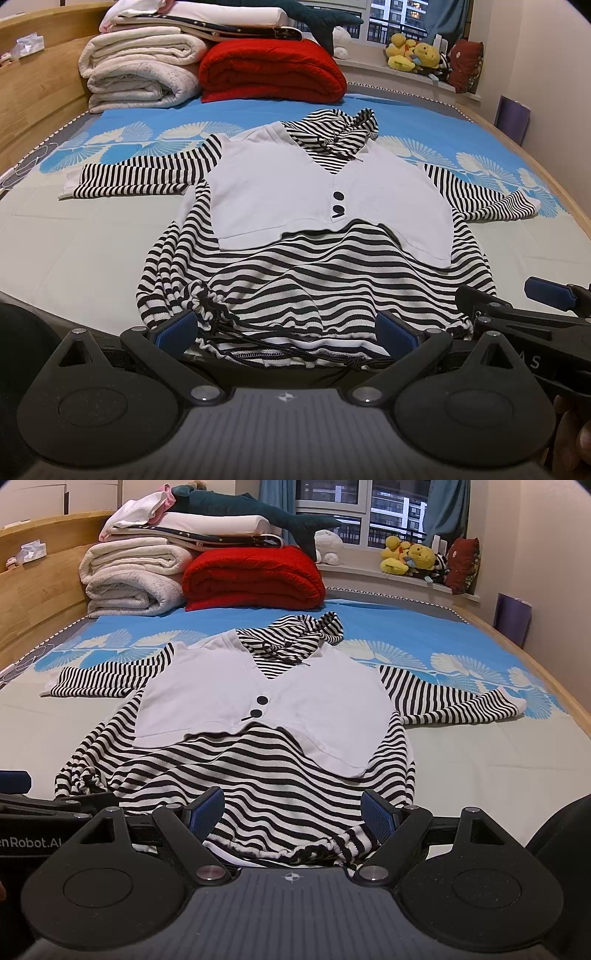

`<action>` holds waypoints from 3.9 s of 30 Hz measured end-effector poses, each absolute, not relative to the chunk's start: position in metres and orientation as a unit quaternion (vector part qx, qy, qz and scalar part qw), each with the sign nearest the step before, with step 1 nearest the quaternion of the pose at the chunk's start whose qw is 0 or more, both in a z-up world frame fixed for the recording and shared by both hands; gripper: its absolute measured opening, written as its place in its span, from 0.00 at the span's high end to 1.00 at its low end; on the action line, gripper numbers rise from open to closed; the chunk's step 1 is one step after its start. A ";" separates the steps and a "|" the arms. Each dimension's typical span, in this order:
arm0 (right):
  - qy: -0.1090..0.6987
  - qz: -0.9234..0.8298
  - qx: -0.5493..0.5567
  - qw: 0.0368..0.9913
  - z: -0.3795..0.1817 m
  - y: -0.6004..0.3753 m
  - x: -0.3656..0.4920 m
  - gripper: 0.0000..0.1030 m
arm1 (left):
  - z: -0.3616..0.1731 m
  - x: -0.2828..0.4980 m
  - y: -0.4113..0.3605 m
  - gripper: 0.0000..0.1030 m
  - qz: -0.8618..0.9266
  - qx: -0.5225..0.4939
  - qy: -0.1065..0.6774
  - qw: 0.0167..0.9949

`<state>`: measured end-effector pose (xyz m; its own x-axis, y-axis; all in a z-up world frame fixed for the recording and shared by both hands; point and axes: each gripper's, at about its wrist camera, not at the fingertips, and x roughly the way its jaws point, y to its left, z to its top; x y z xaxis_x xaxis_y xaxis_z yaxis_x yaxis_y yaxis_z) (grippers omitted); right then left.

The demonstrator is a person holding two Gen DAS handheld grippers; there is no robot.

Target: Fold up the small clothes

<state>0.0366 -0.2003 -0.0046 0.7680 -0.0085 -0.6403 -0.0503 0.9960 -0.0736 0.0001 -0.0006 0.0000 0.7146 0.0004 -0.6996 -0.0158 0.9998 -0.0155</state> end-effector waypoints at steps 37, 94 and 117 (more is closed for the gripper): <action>0.206 0.016 -0.005 0.978 0.094 -0.349 0.156 0.47 | 0.050 0.093 0.034 0.70 -0.006 -0.005 0.336 0.942; 0.288 0.040 -0.030 0.956 0.049 -0.237 0.353 0.58 | -0.020 0.385 0.344 0.95 0.294 -0.240 0.292 0.878; 0.341 -0.068 0.035 0.937 0.003 -0.295 0.413 0.57 | 0.041 0.435 0.049 0.93 -0.131 -0.141 0.352 0.916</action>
<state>0.4129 -0.2953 0.0029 0.7575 -0.1043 -0.6444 0.1517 0.9883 0.0183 0.4349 0.0487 0.0407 0.7186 -0.3387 -0.6074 0.1411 0.9262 -0.3496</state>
